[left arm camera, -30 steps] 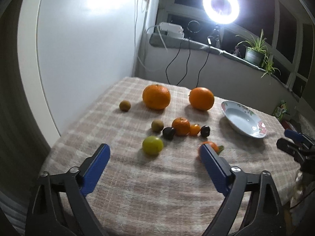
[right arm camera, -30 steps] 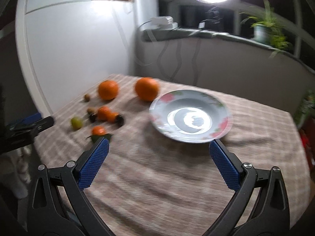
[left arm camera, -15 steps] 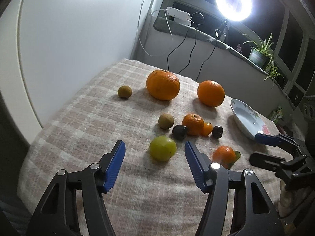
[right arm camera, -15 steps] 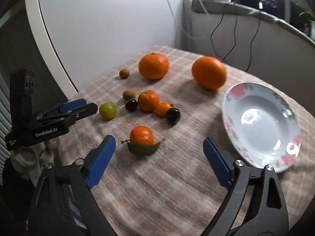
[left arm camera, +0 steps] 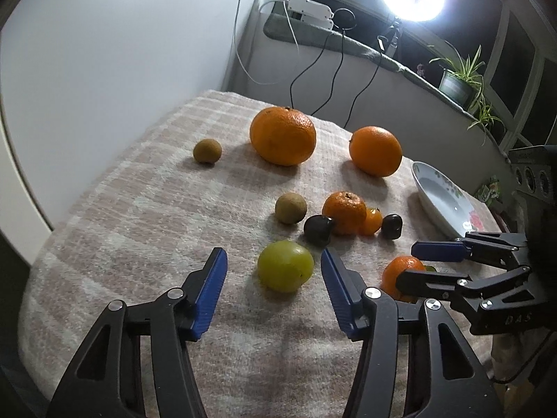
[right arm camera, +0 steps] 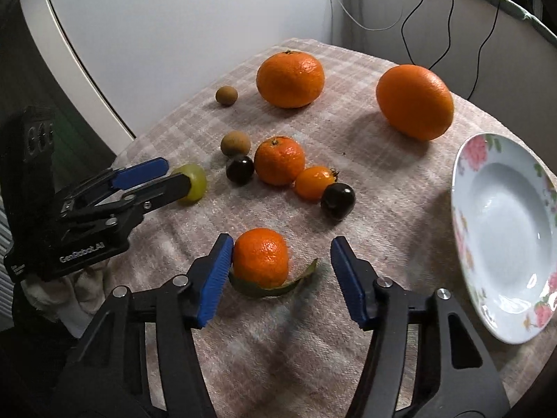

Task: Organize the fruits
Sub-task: 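Close the left gripper on the yellow-green plum while the right gripper grasps the leafy tangerine, then carry the plum with the left gripper into the plate while the right gripper releases the tangerine there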

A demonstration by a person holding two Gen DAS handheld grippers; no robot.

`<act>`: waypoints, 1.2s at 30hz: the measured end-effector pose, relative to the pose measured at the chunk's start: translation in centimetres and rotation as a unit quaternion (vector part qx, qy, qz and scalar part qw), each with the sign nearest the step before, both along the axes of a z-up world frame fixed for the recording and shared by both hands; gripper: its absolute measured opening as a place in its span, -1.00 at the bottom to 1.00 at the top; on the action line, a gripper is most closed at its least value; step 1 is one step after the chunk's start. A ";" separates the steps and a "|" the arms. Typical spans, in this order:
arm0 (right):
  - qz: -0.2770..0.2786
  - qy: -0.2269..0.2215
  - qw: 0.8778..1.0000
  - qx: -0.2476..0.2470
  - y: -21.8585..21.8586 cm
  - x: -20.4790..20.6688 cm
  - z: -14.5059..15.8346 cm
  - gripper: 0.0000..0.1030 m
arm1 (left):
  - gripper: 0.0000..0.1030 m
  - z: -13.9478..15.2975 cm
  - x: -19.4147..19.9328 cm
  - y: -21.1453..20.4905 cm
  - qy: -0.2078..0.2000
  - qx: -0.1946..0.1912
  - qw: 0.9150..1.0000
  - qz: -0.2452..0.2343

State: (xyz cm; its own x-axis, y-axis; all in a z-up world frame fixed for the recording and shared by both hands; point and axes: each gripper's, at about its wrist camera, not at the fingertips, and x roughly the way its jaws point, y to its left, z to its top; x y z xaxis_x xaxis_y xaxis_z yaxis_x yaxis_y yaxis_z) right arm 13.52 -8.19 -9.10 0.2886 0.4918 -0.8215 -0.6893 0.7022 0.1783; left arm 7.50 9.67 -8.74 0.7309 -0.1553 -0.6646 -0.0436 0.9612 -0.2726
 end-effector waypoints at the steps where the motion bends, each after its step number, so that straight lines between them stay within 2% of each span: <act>1: 0.003 0.003 1.000 0.002 0.1 0.1 -0.1 0.05 | -0.02 -0.1 0.1 -0.1 0.002 0.001 1.000 -0.002; 3: 0.010 0.010 1.000 0.004 0.2 0.0 -0.2 -0.02 | -0.05 -0.2 0.3 -0.3 0.004 0.002 1.000 -0.006; 8: 0.016 0.030 0.999 0.011 0.3 0.2 -0.6 -0.03 | -0.22 -0.8 0.6 -0.2 0.010 -0.006 1.000 -0.010; 11: 0.025 0.044 0.998 0.023 0.3 0.2 -0.6 -0.23 | -0.37 -0.7 0.6 -0.4 0.008 -0.009 1.000 -0.017; 12: 0.023 0.045 0.998 0.023 0.4 0.1 -0.6 -0.28 | -0.37 -0.7 0.6 -0.5 0.007 -0.005 1.000 -0.018; 22: -0.003 0.042 0.997 0.057 -1.6 0.4 0.4 -0.29 | -0.41 -0.3 0.2 -0.7 -0.001 -0.006 1.000 -0.017; 29: -0.035 0.020 0.995 0.087 -5.5 1.0 2.8 -0.29 | -0.41 1.7 0.0 -2.1 -0.025 -0.008 0.999 -0.033; 36: -0.082 0.001 0.993 0.088 -9.9 2.8 4.1 -0.29 | -0.41 3.0 1.6 -5.2 -0.040 -0.009 0.997 -0.065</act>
State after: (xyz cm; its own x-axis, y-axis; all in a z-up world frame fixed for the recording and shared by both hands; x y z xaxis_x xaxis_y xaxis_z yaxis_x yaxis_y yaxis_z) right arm 16.32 -18.06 -4.96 0.3749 0.5744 -0.7277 -0.5678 0.7627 0.3096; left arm 9.12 4.42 -5.71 0.7544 -0.2635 -0.6012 0.1042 0.9523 -0.2867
